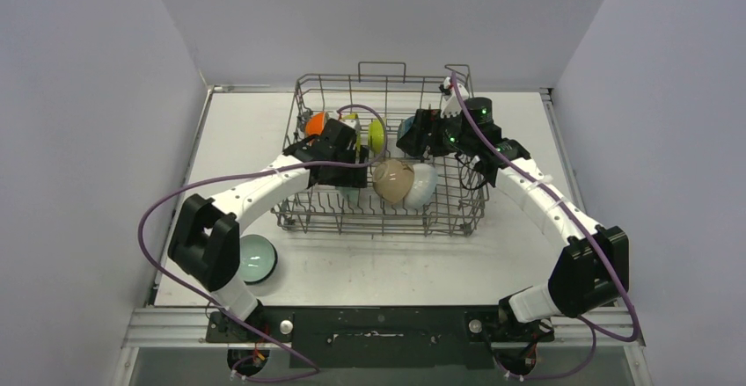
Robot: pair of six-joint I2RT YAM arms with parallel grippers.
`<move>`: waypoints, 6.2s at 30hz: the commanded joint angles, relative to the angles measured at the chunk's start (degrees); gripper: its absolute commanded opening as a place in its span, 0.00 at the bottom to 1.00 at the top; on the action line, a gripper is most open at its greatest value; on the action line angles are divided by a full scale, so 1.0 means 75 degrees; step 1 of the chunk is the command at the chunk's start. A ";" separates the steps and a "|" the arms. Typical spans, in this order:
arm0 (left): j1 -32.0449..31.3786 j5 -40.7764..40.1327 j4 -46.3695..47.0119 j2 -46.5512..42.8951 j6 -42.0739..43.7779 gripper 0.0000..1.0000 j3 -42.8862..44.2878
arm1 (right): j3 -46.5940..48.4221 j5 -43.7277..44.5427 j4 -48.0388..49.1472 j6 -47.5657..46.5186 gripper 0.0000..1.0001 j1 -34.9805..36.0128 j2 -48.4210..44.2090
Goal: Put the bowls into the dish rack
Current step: Place the bowl in the dish rack, then pick up the bowl from the center of the board.
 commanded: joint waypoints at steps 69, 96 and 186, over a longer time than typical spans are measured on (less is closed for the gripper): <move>0.0636 0.1428 0.3585 -0.4061 -0.0557 0.85 -0.2621 | 0.1223 0.2360 -0.1948 -0.0357 0.75 0.2282 0.1558; 0.0861 0.1311 0.2893 -0.2721 -0.0709 0.72 -0.2498 | 0.1009 0.1981 -0.1167 -0.0484 0.70 0.2152 0.0931; 0.6298 0.1340 -0.1290 -0.6204 -0.6037 0.42 -0.5844 | 0.0345 0.1594 -0.0664 -0.1017 0.85 0.2084 0.0388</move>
